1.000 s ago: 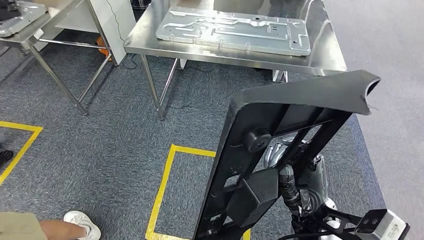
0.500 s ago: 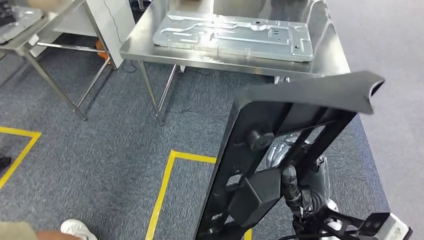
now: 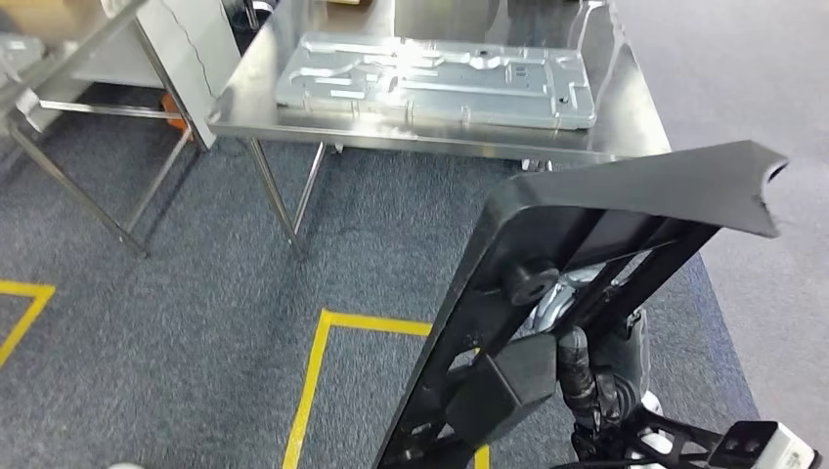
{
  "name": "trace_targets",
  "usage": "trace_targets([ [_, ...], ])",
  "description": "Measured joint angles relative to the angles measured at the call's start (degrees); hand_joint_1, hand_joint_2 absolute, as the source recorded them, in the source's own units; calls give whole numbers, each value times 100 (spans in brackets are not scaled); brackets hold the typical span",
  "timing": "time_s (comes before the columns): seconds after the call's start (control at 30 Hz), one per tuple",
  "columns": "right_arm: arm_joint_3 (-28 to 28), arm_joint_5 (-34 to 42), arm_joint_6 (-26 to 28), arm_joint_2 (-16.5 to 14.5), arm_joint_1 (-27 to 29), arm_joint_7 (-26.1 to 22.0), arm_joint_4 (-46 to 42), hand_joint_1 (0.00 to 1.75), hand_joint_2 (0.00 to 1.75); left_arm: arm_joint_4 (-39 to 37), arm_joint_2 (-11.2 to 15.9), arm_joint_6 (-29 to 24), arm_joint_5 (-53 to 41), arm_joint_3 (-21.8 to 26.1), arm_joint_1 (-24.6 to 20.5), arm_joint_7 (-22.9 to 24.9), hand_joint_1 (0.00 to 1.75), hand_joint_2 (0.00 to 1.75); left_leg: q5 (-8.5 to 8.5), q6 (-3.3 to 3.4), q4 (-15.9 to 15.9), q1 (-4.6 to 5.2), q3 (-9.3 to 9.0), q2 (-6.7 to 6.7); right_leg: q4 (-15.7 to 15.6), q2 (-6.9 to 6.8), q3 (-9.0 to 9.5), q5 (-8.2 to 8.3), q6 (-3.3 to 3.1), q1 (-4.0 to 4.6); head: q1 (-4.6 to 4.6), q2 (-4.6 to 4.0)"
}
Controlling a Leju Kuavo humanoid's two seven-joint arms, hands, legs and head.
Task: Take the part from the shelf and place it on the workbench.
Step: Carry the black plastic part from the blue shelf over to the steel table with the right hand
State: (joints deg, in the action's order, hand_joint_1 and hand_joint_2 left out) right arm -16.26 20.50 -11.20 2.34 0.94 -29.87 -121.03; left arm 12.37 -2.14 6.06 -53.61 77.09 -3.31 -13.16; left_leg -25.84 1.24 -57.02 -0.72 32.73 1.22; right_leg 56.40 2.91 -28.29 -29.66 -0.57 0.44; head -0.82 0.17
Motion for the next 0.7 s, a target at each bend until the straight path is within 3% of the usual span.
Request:
trace_targets([
  [0.07, 0, -3, -2, 0, -18, -8, -22, 175, 175, 0, -3, 1, 0, 0, -16, -5, 0, 175, -7, 60, 49, -42, -54, -42, 286, -83, -119, -174, 65, 0, 1, 0],
  [0.17, 0, -28, -2, 0, -19, -14, -30, 175, 175, 0, -4, 2, 0, 1, -14, -8, 0, 175, -75, 103, 58, -51, -114, -99, 1432, -222, -798, -606, 151, -73, 2, 0],
  [0.2, 0, -35, -5, 0, -11, -15, -30, 175, 175, 0, -4, 2, 0, 1, -10, -8, 0, 175, -106, 98, 54, -52, -139, -108, 1690, -238, -998, -616, 173, -100, 2, 0],
  [0.23, 0, -40, -9, 0, -5, -16, -30, 175, 175, 0, -4, 2, 0, 2, -6, -8, 0, 175, -141, 88, 50, -55, -175, -115, 1737, -249, -1098, -503, 191, -124, 2, 0],
  [0.27, 0, -45, -15, 0, -4, -17, -30, 175, 175, 0, -5, 4, 0, 2, -3, -8, 0, 175, -181, 73, 47, -60, -225, -118, 1545, -259, -1074, -274, 204, -146, 1, 0],
  [0.33, 0, -53, -22, 0, -7, -19, -29, 175, 175, 0, -5, 12, 0, 2, -2, -8, 0, 175, -267, 25, 54, -67, -344, -115, 771, -290, -785, 244, 207, -163, 1, 0],
  [0.37, 0, -56, -24, 0, -11, -20, -29, 175, 175, 0, -5, 15, 0, 2, -7, -8, 0, 175, -307, -10, 54, -64, -387, -111, 432, -299, -649, 384, 193, -149, 2, 0],
  [0.4, 0, -59, -25, 0, -15, -21, -30, 175, 175, 0, -5, 17, 0, 2, -10, -8, 0, 175, -333, -49, 59, -60, -410, -111, 238, -304, -572, 433, 171, -127, 2, 0],
  [0.47, 0, -62, -27, 0, -20, -24, -34, 175, 175, 0, -6, 20, -1, 2, -15, -8, 0, 175, -361, -126, 89, -59, -428, -123, 148, -284, -544, 382, 107, -84, 2, 0],
  [0.53, 1, -68, -28, -3, -23, -27, -37, 175, 175, 0, -7, 27, -2, 2, -19, -9, 0, 175, -414, -186, 79, -73, -451, -139, 91, -265, -485, 371, 29, -100, 0, 0],
  [0.57, 1, -71, -28, -7, -28, -28, -38, 175, 175, 0, -6, 32, -2, 2, -26, -9, 0, 175, -501, -205, -71, -77, -397, -143, 53, -264, -441, 364, -13, -110, -1, 0],
  [0.6, 1, -75, -28, -14, -31, -30, -38, 175, 175, 0, -5, 34, -2, 2, -30, -9, 0, 175, -633, -215, -348, -79, -267, -142, 25, -268, -399, 352, -54, -116, -2, 0],
  [0.67, 1, -86, -28, -25, -33, -32, -36, 175, 175, 0, -3, 37, -3, 2, -25, -9, 0, 175, -937, -223, -1155, -74, 188, -141, 23, -273, -356, 307, -119, -84, -3, 0],
  [0.7, 0, -90, -28, -28, -31, -33, -35, 175, 175, 0, -2, 37, -3, 3, -16, -8, 0, 175, -999, -222, -1467, -71, 400, -141, 25, -267, -337, 285, -137, -65, -3, 0],
])
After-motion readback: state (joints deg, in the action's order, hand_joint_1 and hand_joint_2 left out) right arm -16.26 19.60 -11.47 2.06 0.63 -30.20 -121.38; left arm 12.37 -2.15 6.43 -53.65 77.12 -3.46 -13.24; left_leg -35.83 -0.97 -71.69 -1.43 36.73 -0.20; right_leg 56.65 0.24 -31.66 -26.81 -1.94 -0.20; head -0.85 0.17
